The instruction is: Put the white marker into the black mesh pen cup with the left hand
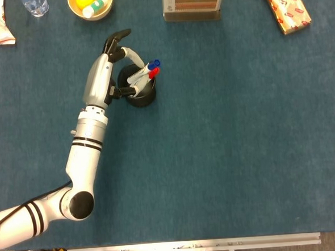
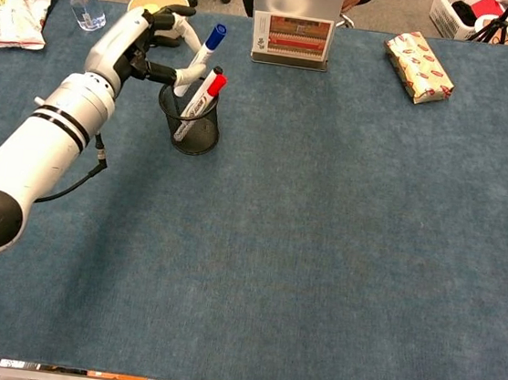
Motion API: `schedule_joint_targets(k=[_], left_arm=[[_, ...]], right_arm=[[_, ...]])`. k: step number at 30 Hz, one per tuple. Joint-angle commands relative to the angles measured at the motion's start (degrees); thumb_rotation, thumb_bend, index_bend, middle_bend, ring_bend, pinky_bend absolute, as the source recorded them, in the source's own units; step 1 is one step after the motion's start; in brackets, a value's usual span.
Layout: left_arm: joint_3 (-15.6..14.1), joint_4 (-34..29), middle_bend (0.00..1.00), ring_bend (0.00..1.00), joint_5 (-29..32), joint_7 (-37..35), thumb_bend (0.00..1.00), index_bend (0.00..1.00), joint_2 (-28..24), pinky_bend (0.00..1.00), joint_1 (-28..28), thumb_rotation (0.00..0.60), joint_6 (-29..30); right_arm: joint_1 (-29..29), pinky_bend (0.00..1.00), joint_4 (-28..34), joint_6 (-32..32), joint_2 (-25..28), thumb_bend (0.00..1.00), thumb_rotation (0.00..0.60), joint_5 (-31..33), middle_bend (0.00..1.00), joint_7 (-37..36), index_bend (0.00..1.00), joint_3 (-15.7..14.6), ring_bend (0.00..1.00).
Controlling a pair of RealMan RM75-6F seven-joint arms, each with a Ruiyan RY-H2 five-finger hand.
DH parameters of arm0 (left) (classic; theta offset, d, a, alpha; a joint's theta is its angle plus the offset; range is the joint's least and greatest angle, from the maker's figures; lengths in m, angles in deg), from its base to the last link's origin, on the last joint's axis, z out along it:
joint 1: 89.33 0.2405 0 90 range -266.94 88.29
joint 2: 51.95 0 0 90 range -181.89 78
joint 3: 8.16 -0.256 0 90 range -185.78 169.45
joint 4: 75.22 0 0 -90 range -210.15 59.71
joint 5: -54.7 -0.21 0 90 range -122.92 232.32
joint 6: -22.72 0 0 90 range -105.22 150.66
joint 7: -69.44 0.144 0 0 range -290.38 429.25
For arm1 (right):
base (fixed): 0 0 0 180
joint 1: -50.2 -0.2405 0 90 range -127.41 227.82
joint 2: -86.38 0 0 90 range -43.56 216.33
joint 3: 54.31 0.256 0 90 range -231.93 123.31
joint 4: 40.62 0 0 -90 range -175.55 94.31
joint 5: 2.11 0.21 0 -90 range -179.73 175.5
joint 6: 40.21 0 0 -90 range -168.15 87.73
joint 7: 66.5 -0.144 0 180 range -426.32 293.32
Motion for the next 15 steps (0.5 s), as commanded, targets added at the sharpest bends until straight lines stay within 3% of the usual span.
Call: schedule_joint_targets(k=[1, 8, 15], left_arm=[[-0.1, 0.1, 0.12, 0.0, 0.1, -0.5, 0.31, 0.65, -0.1, 0.17, 0.0, 0.6, -0.6], [0.0, -0.6, 0.12, 0.0, 0.8, -2.6, 0.31, 0.63, -0.8, 0.17, 0.1, 0.6, -2.5], [-0.4, -1.8, 0.06, 0.0, 2.2, -2.8, 0.31, 0.44, -2.3, 0.17, -0.1, 0.6, -5.2]], right_arm=[[0.0, 0.6, 0.0, 0.0, 0.0, 0.0, 0.6, 0.0, 0.43, 0.0, 0.5, 0.0, 0.41], [0.0, 0.6, 0.2, -0.1, 0.1, 0.0, 0.6, 0.0, 0.43, 0.1, 0.5, 0.0, 0.41], [0.0, 0.6, 0.2, -0.2, 0.1, 0.01, 0.6, 0.1, 0.43, 0.2, 0.5, 0.0, 0.41]])
